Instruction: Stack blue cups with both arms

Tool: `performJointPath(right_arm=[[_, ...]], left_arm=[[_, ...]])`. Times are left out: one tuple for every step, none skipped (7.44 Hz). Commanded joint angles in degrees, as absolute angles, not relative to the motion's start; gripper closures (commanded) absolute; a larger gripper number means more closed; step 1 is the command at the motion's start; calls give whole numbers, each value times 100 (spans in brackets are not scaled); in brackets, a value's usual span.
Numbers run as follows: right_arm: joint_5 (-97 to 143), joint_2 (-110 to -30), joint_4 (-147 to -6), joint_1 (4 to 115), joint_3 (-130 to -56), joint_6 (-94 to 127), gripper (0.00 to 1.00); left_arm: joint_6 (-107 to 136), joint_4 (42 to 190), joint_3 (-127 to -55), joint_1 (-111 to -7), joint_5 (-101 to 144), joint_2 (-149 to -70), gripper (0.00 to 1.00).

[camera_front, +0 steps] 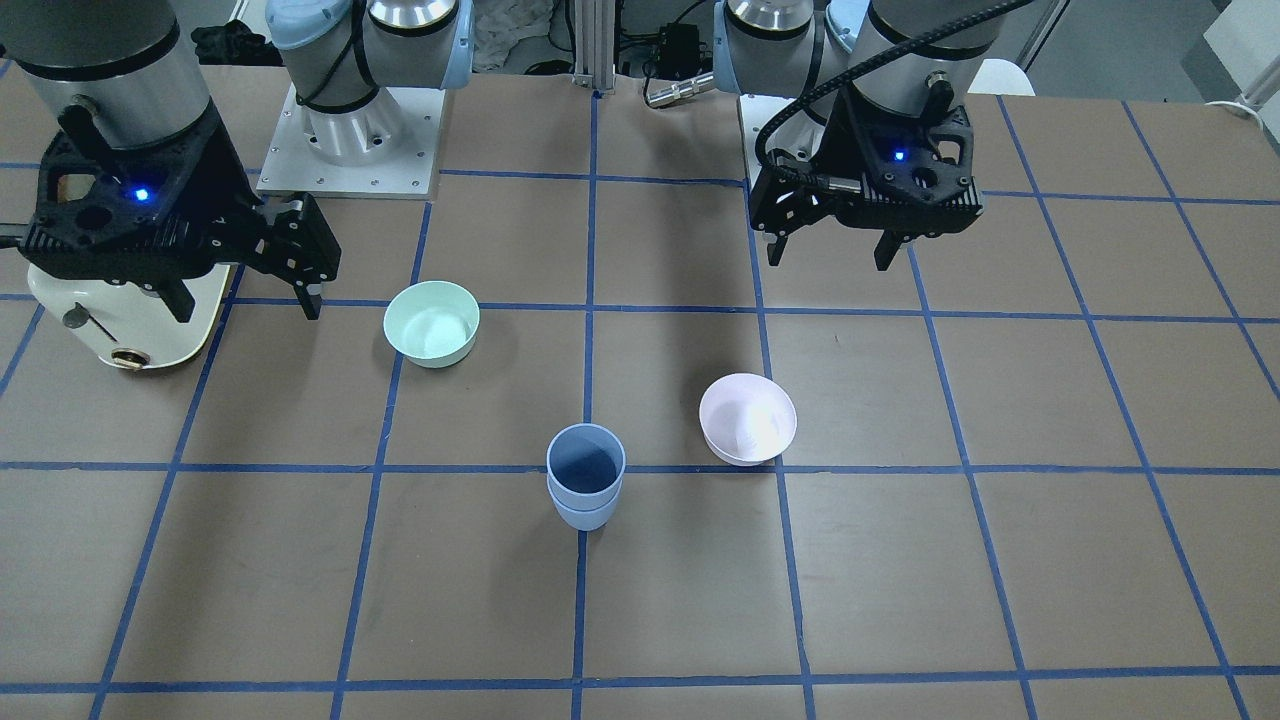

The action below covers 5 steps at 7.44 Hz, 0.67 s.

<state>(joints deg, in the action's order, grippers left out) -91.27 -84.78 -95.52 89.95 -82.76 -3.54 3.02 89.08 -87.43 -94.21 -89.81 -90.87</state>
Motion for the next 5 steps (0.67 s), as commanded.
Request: performJointPath(right_arm=[[-8993, -8482, -9598, 9061, -8288, 6, 0], [-8878, -8473, -9598, 9096, -8297, 209, 0], [-8955, -8464, -9572, 9097, -8332, 220, 0], [-8956, -8464, -9589, 9097, -8349, 220, 0], [-8965, -8455, -9598, 9097, -8350, 220, 0]], left_arm=[[316, 9017, -8649, -9404, -8965, -9088, 0], [325, 9078, -8640, -9387, -8965, -9079, 0], [316, 9079, -8640, -9387, -8965, -9070, 0], [325, 9079, -8640, -9404, -8974, -9070, 0], [316, 9079, -8640, -9404, -8974, -9070, 0]])
